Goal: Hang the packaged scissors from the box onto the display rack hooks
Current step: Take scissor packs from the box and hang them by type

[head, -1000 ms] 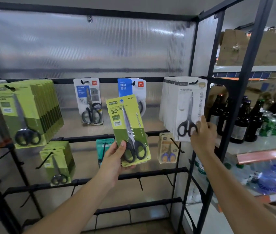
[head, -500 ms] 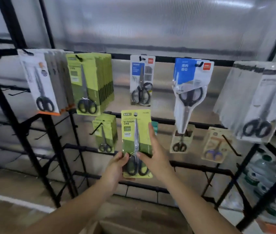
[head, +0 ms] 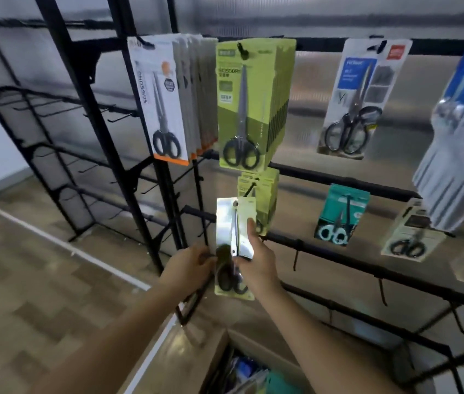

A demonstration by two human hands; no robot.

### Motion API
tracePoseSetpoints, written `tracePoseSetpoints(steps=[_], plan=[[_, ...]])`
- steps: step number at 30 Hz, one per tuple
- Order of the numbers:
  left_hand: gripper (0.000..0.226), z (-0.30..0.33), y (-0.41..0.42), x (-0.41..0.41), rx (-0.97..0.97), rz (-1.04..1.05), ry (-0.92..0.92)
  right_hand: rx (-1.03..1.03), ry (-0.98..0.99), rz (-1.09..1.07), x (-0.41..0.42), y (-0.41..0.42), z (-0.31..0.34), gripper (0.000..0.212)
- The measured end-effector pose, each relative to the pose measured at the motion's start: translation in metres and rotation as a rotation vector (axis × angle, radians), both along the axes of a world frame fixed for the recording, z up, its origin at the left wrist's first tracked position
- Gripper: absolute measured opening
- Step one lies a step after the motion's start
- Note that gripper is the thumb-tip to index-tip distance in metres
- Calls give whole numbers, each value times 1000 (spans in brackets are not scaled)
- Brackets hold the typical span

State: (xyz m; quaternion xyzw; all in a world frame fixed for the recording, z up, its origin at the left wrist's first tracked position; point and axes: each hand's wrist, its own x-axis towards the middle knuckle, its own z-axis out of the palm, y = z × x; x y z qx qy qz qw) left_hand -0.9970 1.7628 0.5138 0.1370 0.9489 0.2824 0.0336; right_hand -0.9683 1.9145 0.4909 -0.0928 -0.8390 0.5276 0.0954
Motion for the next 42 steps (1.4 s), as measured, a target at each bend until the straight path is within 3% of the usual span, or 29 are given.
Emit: tracePoseSetpoints(steps=[8,15,20,23,28,34,40,42], plan=[[20,-11,-8,-25,9,-176,-17,-104,41,-243,-11,-8,-22,86],[32,4,5,-62,-99,-310,-34,268,-278,-187,-63,14,26,85],[32,20,31,-92,-155,-444,37,478,-356,-250,-83,26,56,38],[32,3,46,-104,-246,-494,14,542,-327,-242,-75,29,43,28],[32,-59,66,-104,-423,-598,-113,473,-475,-261,-37,43,-26,32],[26,-157,62,-84,-467,-617,-379,190,-759,-288,36,72,-150,38],[15,-295,37,-62,-327,-285,-710,19,-989,-379,127,79,-318,23],[14,-355,28,-47,-326,-219,-717,41,-1039,-362,157,76,-376,16]])
